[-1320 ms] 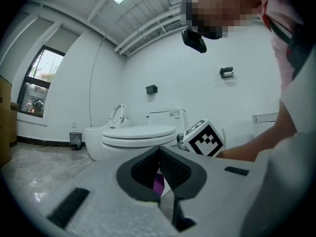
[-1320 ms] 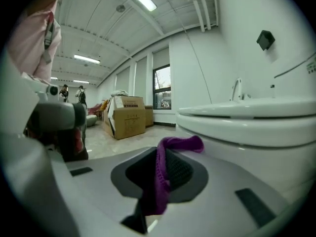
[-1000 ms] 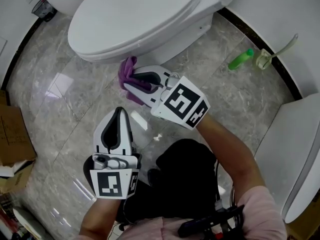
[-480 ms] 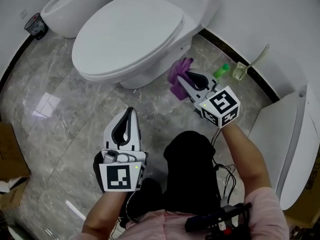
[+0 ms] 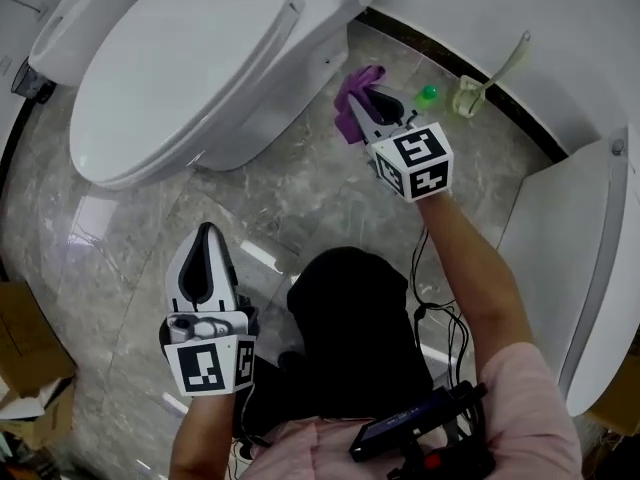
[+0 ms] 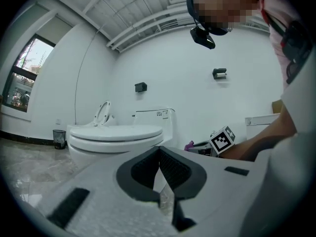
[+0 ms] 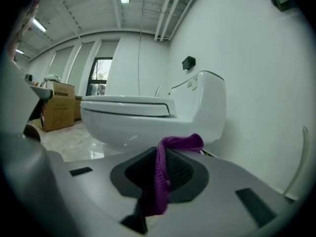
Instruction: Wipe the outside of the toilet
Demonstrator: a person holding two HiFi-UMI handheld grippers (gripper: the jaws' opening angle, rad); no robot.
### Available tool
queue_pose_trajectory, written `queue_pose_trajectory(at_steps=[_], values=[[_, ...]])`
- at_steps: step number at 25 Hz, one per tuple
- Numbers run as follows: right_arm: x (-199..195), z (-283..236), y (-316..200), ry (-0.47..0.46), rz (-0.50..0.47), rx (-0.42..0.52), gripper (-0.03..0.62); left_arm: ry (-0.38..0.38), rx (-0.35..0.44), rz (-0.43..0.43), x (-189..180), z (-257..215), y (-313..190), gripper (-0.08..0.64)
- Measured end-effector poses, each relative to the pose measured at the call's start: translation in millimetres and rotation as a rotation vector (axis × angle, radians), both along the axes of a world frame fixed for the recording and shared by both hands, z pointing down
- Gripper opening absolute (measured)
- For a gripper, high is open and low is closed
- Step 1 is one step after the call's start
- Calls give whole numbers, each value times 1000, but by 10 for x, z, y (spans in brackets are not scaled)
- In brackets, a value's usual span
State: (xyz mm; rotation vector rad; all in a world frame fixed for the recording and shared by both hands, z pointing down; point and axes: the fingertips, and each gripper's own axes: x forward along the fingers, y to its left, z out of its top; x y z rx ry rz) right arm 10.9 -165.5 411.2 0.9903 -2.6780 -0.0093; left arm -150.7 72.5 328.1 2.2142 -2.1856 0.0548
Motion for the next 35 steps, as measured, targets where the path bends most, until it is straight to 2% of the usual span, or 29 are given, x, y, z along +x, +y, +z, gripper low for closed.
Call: queue_pose_trajectory(at_steps=[4,17,26,35], values=[[-43,285,-401,8,9,-7,60,-8,-26,-51,-16,180,-138,8],[-243,1019,-1562,2,49,-46,59,-36,-95,-116,-18,513,-600,8],[-486,1281,-2100,6,51,-22,60,-56,-141,-156,-123,698,-710,8],[-599,1380,-2362,15,61,-22,60,-65,-160,-186,-206,770,-694,8]])
